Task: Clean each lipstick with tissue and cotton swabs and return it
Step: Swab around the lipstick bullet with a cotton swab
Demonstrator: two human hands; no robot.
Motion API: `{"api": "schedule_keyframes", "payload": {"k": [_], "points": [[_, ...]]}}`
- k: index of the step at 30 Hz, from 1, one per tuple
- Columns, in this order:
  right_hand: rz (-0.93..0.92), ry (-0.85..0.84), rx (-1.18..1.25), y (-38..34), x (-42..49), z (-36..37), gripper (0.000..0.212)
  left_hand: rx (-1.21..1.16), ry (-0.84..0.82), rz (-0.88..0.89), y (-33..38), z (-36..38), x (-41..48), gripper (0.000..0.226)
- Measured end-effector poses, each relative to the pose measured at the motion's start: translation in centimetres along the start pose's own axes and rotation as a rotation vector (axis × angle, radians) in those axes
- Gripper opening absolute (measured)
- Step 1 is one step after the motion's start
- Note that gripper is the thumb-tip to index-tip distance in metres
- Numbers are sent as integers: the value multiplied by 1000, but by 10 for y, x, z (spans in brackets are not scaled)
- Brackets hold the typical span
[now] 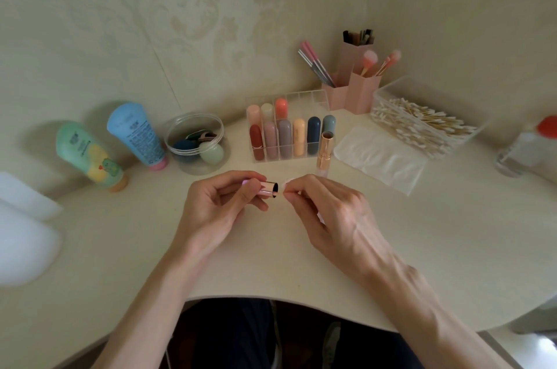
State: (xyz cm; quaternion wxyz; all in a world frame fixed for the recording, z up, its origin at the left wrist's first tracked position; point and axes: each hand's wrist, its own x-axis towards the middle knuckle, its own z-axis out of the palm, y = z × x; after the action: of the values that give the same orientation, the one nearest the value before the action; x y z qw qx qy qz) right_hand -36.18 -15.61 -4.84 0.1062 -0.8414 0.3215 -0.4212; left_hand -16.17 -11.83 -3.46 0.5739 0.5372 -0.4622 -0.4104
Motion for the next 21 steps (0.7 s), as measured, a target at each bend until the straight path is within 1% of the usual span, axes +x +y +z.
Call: {"api": "schedule_keyframes", "payload": {"k": [3, 11, 19, 21], "points": [[12, 21, -22, -2, 1, 0, 19, 0, -23, 12, -1, 1, 0, 23], [65, 50, -53, -1, 3, -1, 18, 7, -49, 44, -1, 2, -1, 21], [99, 59, -45, 2, 1, 0, 25, 6, -67, 36, 0, 1, -3, 18], [104, 60, -44, 2, 0, 0, 26, -4, -50, 22, 1, 1, -3, 19]]}}
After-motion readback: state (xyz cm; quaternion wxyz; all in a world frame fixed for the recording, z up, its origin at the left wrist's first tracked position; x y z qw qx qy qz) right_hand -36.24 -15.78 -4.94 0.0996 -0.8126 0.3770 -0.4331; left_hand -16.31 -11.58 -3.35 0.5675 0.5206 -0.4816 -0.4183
